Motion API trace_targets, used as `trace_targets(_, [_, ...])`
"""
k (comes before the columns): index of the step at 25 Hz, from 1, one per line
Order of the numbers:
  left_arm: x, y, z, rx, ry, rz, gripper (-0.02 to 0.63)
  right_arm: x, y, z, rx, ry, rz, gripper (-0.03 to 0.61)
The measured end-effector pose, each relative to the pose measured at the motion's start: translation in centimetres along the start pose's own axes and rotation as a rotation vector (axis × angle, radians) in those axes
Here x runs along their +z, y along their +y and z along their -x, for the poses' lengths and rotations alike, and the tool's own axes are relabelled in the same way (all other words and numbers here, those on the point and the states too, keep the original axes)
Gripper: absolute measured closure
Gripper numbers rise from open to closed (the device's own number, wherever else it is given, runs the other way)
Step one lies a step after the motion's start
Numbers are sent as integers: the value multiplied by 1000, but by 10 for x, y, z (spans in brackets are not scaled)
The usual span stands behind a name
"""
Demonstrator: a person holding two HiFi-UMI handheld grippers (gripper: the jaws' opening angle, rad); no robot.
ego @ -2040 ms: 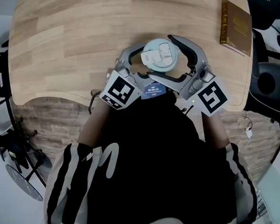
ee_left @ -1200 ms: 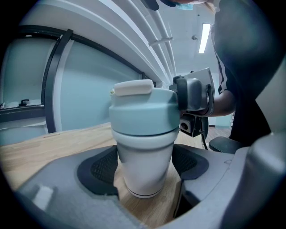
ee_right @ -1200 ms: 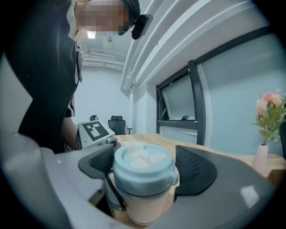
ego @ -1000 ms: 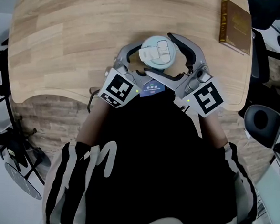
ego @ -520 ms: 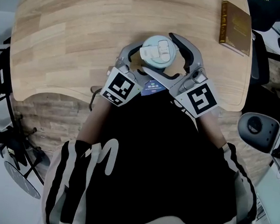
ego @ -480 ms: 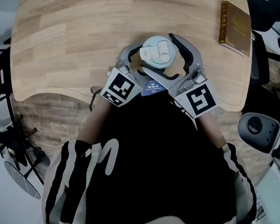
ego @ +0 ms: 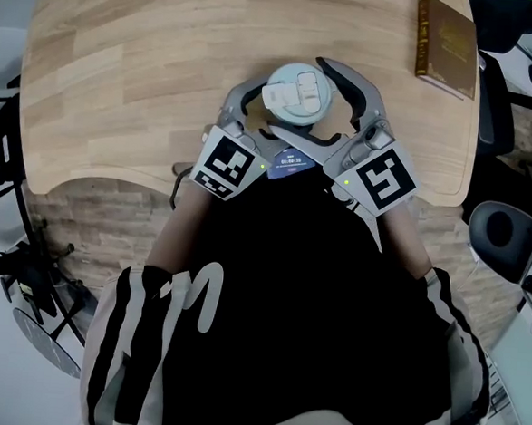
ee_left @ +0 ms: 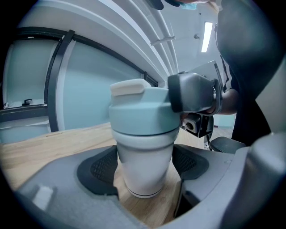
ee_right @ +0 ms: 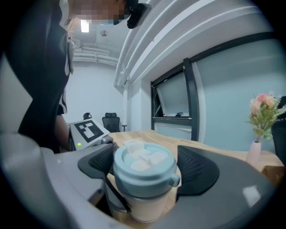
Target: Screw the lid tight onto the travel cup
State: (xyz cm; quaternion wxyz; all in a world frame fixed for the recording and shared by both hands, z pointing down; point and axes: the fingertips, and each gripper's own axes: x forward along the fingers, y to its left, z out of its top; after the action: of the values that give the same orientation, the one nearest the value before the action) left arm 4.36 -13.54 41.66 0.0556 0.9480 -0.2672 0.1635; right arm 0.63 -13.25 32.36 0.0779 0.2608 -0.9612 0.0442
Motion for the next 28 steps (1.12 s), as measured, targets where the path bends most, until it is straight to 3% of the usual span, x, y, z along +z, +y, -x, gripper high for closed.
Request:
trace_targets(4, [0, 0, -1, -11, -3, -5, 222, 6, 7, 5, 194, -8, -3, 126])
trace_targets(9, [0, 0, -1, -21, -6, -7, 222, -2, 15, 2, 410, 50, 131, 126])
trace_targets(11, [0, 1, 0, -22, -6, -6, 222, -3, 18, -1, 460, 46, 142, 121])
trace_targets(19, [0, 0, 1, -24, -10, -6, 222, -10, 17, -9, 441, 42, 171, 123])
trace_targets(28, [0, 1, 1, -26, -11, -10, 222, -9, 12, -10, 320, 8, 139, 123])
